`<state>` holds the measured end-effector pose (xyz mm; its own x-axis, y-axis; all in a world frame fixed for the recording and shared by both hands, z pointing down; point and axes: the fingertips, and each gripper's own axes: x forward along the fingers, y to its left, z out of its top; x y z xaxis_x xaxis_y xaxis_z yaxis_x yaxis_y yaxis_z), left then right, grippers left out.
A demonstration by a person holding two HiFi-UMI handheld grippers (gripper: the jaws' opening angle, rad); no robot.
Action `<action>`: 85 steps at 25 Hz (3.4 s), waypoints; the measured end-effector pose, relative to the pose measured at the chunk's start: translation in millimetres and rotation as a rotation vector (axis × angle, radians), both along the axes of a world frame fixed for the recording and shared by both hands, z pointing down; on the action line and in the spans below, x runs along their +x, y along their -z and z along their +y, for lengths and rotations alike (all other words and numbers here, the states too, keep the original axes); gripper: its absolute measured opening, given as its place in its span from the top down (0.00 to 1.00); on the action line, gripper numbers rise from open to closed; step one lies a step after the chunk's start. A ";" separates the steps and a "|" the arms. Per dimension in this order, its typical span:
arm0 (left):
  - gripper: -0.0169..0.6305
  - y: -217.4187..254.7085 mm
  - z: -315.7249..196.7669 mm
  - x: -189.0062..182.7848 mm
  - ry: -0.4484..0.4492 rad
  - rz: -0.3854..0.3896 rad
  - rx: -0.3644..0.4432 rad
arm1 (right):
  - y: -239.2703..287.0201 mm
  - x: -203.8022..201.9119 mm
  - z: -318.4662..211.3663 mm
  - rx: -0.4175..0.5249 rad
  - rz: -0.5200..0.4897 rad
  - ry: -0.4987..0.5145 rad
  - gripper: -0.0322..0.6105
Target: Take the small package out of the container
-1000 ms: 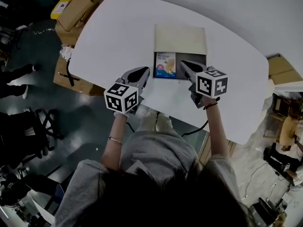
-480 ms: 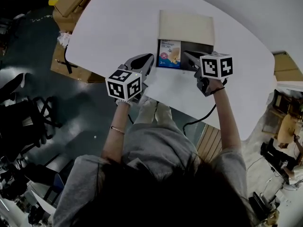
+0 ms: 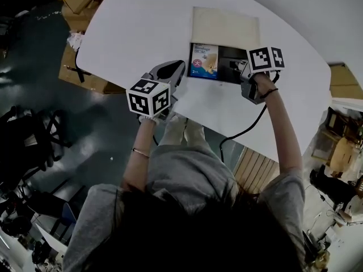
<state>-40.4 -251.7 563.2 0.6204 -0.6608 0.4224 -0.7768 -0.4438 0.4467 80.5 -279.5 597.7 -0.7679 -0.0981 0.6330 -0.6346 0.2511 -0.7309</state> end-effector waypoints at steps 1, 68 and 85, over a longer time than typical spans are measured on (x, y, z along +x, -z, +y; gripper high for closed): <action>1.00 -0.6 -0.6 -0.1 0.003 0.000 -0.002 | -2.5 -0.1 -0.3 -0.020 0.004 0.001 0.88; 1.00 5.0 -6.7 -9.6 0.046 0.014 0.011 | 0.0 -23.6 16.7 -0.515 -0.189 -0.004 0.78; 1.00 13.2 -6.5 -13.5 0.015 0.016 0.035 | 13.6 -26.8 21.5 -0.454 -0.185 0.002 0.78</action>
<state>-53.8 -258.1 549.9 0.6166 -0.6844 0.3891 -0.7766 -0.4477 0.4431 53.7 -258.0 584.1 -0.8716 0.1579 0.4640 -0.4832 -0.1179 -0.8675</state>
